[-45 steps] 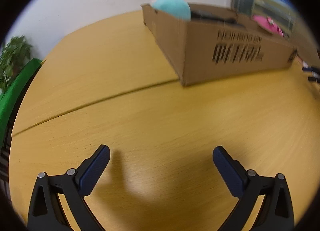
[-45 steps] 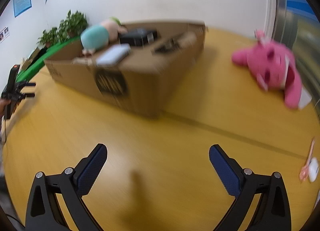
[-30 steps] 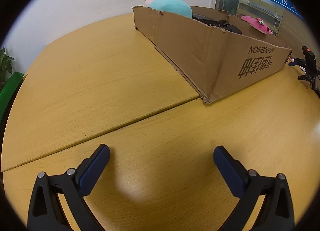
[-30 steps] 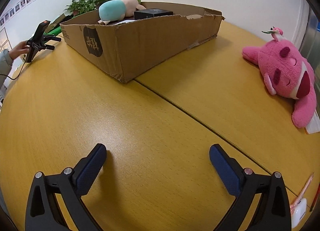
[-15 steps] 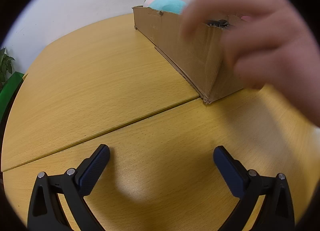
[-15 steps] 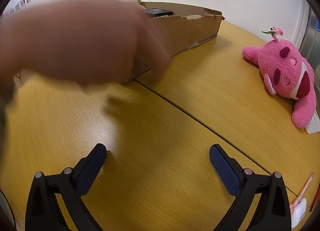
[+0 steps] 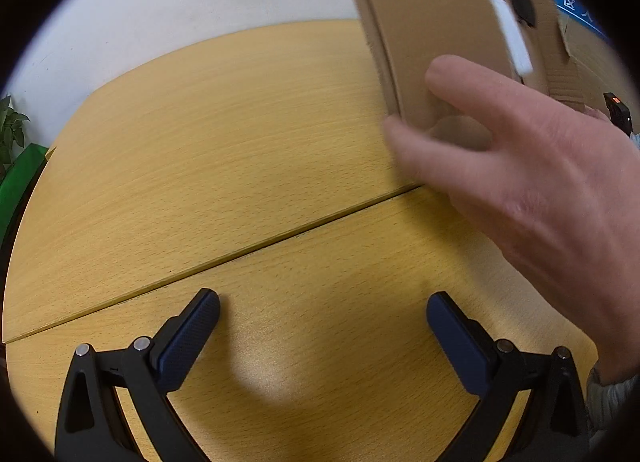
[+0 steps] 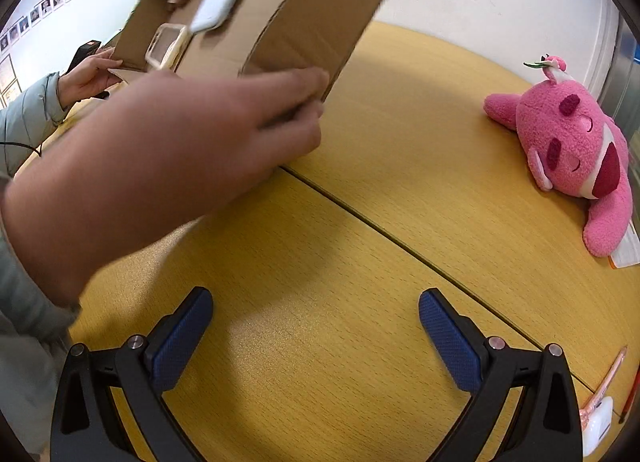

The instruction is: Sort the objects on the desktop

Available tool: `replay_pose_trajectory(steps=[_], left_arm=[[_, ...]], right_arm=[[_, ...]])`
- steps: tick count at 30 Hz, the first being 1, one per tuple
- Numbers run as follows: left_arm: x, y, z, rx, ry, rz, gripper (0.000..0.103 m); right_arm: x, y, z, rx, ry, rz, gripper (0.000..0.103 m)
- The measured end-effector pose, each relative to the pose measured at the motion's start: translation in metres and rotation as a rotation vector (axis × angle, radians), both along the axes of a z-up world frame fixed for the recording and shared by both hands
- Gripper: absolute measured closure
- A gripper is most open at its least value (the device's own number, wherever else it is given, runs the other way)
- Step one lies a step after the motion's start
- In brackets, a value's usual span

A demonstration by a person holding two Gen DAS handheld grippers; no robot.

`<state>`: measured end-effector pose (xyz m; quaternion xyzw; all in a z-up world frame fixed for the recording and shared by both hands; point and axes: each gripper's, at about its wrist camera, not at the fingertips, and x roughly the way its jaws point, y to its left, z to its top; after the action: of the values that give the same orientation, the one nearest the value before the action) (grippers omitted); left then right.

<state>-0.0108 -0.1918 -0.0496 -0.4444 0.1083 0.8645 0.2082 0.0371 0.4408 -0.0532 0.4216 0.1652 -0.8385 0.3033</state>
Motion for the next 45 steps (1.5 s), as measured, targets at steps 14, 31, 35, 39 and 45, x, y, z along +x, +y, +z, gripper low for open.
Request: replay_pose_trajectory(steps=[14,31,35,39,45], left_arm=[[0.005,0.005,0.011,-0.001,0.0,0.0,0.0],[0.012,0.01,0.048,-0.001,-0.001,-0.001,0.0],[0.013,0.011,0.06,-0.001,-0.001,0.0,0.0],[0.01,0.01,0.058,-0.001,-0.001,0.0,0.0],[0.009,0.011,0.059,-0.001,0.0,0.0,0.0]], right_arm=[[0.0,0.001,-0.001,0.0,0.002,-0.002,0.0],[-0.006,0.005,0.0,0.001,0.001,-0.006,0.0],[-0.007,0.005,-0.001,0.001,0.001,-0.006,0.0],[-0.004,0.007,-0.001,0.001,0.002,-0.007,0.0],[-0.002,0.009,-0.002,0.0,0.003,-0.008,0.0]])
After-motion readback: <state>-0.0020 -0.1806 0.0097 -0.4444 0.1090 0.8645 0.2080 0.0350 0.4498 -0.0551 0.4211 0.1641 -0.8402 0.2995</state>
